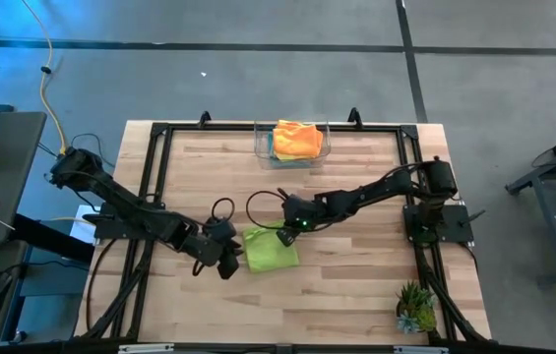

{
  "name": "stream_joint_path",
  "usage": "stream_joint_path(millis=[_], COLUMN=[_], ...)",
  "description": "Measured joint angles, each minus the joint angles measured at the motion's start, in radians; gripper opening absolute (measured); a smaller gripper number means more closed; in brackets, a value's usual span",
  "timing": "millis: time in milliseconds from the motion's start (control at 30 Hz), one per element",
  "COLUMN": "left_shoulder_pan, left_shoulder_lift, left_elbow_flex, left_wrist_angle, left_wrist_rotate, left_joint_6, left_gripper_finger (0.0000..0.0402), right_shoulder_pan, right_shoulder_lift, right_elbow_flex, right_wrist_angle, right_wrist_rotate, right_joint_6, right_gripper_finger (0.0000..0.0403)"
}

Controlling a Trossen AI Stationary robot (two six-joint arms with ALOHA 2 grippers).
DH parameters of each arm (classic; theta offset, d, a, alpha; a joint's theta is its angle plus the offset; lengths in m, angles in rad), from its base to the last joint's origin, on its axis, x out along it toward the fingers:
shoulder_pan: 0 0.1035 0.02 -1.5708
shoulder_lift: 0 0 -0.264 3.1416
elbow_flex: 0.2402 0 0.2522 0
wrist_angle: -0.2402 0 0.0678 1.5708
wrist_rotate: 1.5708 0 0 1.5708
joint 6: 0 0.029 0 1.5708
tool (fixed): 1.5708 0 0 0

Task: Fold microfiber towels
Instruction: Fold the green towel

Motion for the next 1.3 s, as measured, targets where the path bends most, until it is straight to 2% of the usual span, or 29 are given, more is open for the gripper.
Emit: stream_joint_path(millis=[100,267,433,633,767,1000,1300], left_shoulder_pan=[0.0,-0.001,-0.002,-0.002,-0.002,0.0,0.035], left_shoulder_lift=[-0.007,-0.007,-0.007,-0.007,-0.007,-0.007,0.022], left_elbow_flex=[0.0,0.0,0.0,0.0,0.0,0.0,0.0], left_wrist_angle=[0.001,-0.001,-0.027,-0.053,-0.054,-0.061,-0.061], left_wrist_rotate=[-0.007,-0.015,-0.031,-0.043,-0.043,0.017,0.015], left_joint_6=[0.001,0.001,-0.017,-0.027,-0.026,-0.001,0.01], left_gripper_finger=[0.0074,0.0036,0.0004,0.0003,0.0003,0.0038,0.0152], right_shoulder_pan=[0.007,0.029,0.042,0.033,0.033,0.05,0.053], right_shoulder_lift=[-0.001,-0.002,-0.016,-0.017,-0.027,-0.083,-0.087], right_elbow_flex=[0.002,0.002,0.002,0.002,0.002,0.002,0.002], right_wrist_angle=[0.049,0.115,0.107,0.104,0.155,0.242,0.25], right_wrist_rotate=[-0.006,-0.008,0.004,0.005,0.007,0.034,0.021], right_joint_6=[-0.022,-0.042,-0.032,-0.043,-0.099,-0.223,-0.257], right_gripper_finger=[0.0008,0.0014,0.0003,0.0014,0.0007,0.0002,0.0001])
